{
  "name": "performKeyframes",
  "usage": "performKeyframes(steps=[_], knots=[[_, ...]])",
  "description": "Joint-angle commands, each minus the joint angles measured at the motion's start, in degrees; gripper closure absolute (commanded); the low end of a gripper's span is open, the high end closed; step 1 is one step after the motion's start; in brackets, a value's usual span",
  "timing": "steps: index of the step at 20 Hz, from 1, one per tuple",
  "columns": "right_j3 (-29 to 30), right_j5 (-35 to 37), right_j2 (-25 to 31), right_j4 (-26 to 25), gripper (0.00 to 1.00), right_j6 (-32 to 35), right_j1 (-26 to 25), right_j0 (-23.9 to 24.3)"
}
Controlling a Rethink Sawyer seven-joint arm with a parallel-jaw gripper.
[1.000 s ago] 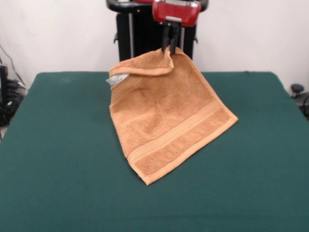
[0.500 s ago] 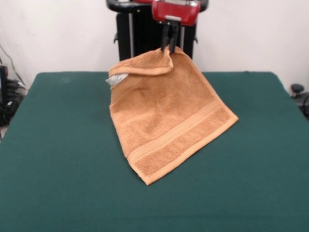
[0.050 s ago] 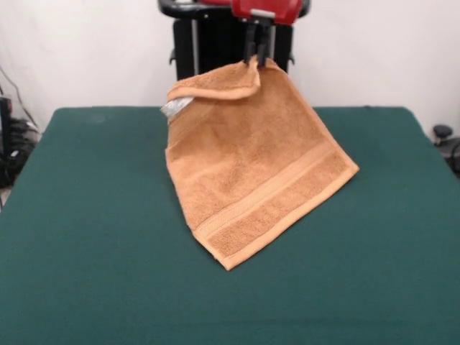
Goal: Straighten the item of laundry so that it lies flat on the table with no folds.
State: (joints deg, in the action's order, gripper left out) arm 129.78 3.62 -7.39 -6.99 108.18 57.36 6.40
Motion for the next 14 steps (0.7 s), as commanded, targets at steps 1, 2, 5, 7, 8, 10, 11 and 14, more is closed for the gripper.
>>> performKeyframes(steps=[1, 2, 5, 7, 8, 10, 11, 14], knots=[[-0.02, 2.78, -1.14, -1.92, 0.0, 6.39, -2.55, -4.41], [0.82, 3.78, 0.81, -1.37, 0.0, 6.2, -2.35, -2.75], [2.15, 4.87, 3.77, -0.49, 0.0, 6.01, -2.79, -0.1], [1.93, 3.81, 3.63, -0.91, 0.0, 5.99, -3.52, 0.17], [2.16, 3.35, 3.95, -0.92, 0.0, 6.13, -3.75, 0.62], [2.21, 2.67, 4.41, -0.96, 0.0, 6.27, -4.3, 1.19], [2.05, 2.86, 4.92, -0.84, 0.0, 6.17, -4.68, 1.57], [-0.45, 4.23, 6.99, -0.43, 0.0, 5.0, -6.77, 2.94]])
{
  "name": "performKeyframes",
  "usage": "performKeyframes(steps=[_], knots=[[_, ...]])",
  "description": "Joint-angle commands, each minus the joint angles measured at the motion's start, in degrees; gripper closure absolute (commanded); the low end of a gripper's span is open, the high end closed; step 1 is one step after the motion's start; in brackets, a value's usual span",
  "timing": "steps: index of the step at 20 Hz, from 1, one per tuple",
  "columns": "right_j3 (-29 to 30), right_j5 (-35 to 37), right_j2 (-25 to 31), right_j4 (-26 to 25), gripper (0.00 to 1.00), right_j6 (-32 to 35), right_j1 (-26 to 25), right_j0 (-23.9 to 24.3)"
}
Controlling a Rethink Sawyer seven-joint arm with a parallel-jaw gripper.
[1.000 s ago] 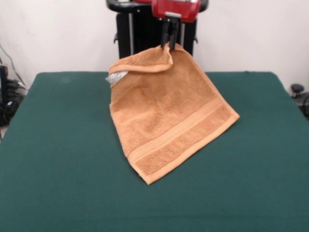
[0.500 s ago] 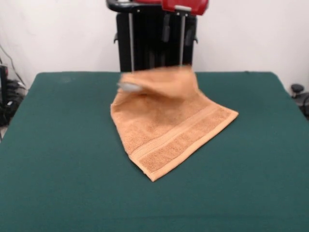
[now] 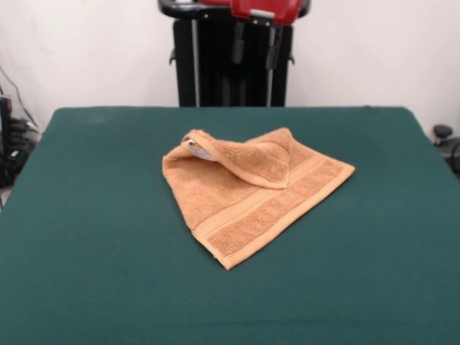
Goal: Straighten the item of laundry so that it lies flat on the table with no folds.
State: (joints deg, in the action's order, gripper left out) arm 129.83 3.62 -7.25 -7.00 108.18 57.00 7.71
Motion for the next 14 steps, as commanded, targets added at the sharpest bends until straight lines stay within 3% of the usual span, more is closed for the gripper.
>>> performKeyframes(steps=[1, 7, 14], knots=[[-2.24, 4.6, 7.15, -0.24, 0.0, 4.65, -7.84, 1.68], [-13.09, 4.59, 4.31, -1.14, 0.0, 2.67, -16.53, -0.94], [-20.74, 5.22, 5.89, -3.03, 0.0, -0.31, -22.75, 1.64]])
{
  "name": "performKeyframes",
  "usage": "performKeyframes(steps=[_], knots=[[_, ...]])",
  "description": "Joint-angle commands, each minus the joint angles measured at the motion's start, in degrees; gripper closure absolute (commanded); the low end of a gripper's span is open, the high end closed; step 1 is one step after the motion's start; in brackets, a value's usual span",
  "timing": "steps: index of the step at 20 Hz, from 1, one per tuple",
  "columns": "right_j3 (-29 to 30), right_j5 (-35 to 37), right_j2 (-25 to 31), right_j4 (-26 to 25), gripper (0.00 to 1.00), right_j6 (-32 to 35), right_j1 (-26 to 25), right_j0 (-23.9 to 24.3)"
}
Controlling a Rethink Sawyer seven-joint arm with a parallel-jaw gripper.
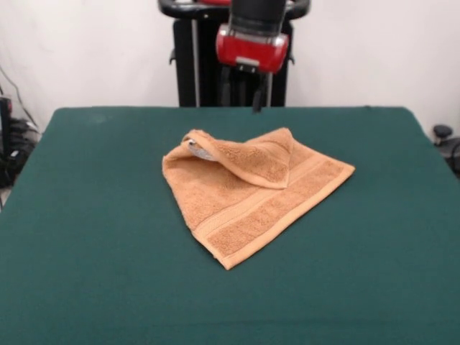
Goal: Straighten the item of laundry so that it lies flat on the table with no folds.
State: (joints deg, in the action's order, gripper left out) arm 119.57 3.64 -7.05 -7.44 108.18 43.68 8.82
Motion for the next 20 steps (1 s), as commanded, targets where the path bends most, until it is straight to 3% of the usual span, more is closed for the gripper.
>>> performKeyframes(steps=[1, 6, 11, 20], knots=[[-11.34, 6.03, 6.32, -2.66, 0.0, -0.72, -9.99, 1.12], [-17.12, 11.42, 3.67, -1.74, 0.0, 0.05, -10.94, -1.94], [-26.98, 25.76, 4.5, -0.38, 0.0, -1.85, -11.34, -2.7], [-38.85, 33.34, 5.97, -2.13, 0.0, -1.41, -16.56, -2.61]])
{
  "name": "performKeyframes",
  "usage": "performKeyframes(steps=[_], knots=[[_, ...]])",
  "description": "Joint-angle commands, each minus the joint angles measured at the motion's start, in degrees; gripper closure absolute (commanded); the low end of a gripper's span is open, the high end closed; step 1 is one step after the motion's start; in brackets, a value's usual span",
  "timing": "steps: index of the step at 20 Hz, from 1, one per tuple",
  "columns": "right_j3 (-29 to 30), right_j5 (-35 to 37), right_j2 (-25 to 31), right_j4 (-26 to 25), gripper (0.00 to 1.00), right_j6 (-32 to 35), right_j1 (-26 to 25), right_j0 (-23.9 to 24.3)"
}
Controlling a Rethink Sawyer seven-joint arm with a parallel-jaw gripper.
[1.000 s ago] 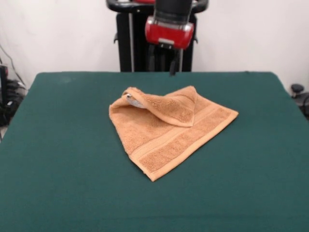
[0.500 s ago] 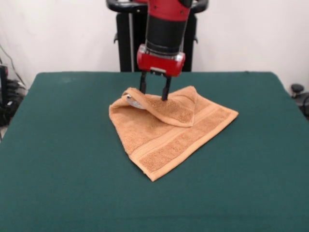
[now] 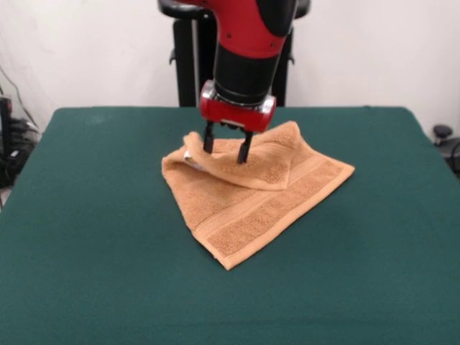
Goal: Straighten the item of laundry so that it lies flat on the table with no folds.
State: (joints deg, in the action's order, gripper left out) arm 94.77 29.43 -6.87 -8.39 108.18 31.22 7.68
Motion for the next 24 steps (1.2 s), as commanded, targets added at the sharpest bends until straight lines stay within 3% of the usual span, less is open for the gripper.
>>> performKeyframes(steps=[1, 6, 13, 18, 24], knots=[[-15.11, 8.15, 5.96, -1.45, 0.0, -1.61, -4.27, -1.48], [-16.4, 12.86, 6.19, -0.87, 0.0, -1.13, -3.27, -1.76], [-13.38, 9.14, 5.78, -1.27, 0.0, 0.82, -1.93, -2.25], [-18.72, 11.32, 6.41, -1.82, 0.0, -0.79, -5.25, -2.28], [-21.25, 2.68, 7.58, -3.31, 0.0, -0.15, -11.11, -1.37]])
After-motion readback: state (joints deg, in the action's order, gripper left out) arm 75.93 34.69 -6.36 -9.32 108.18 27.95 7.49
